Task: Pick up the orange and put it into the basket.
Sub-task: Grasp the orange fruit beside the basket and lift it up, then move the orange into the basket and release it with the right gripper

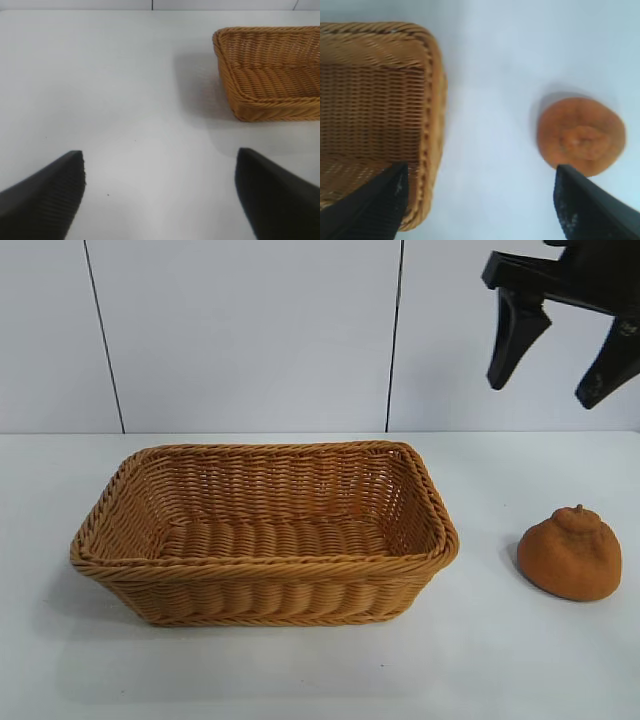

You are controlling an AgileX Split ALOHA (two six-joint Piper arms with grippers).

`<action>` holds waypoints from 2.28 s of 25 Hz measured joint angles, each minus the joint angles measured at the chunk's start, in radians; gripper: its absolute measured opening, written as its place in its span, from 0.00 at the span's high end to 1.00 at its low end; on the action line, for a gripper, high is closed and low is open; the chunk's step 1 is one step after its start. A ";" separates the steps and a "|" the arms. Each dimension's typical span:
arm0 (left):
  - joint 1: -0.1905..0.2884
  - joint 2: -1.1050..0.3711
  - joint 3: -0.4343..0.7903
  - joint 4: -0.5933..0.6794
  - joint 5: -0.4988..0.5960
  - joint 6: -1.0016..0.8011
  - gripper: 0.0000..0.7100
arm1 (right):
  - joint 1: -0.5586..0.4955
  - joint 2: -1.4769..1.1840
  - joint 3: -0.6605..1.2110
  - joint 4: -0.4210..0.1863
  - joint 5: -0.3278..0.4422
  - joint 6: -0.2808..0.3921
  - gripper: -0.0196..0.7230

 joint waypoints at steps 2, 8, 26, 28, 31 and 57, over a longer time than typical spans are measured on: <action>0.000 0.000 0.000 0.000 0.000 0.000 0.18 | -0.043 0.001 0.000 -0.002 0.000 0.000 0.24; 0.000 0.000 0.000 0.000 0.000 0.000 0.18 | -0.086 0.073 0.000 -0.002 -0.008 0.000 0.24; 0.000 0.000 0.000 0.000 0.000 0.000 0.18 | -0.086 0.434 -0.001 -0.022 -0.022 0.003 0.36; 0.000 0.000 0.000 0.000 0.000 0.000 0.18 | -0.086 0.434 -0.002 -0.033 -0.021 0.009 0.57; 0.000 0.000 0.000 0.000 0.000 0.000 0.18 | -0.086 0.428 -0.009 -0.035 0.004 0.011 0.91; 0.000 0.000 0.000 0.000 0.000 0.000 0.18 | 0.093 0.012 -0.034 0.118 -0.047 -0.045 0.91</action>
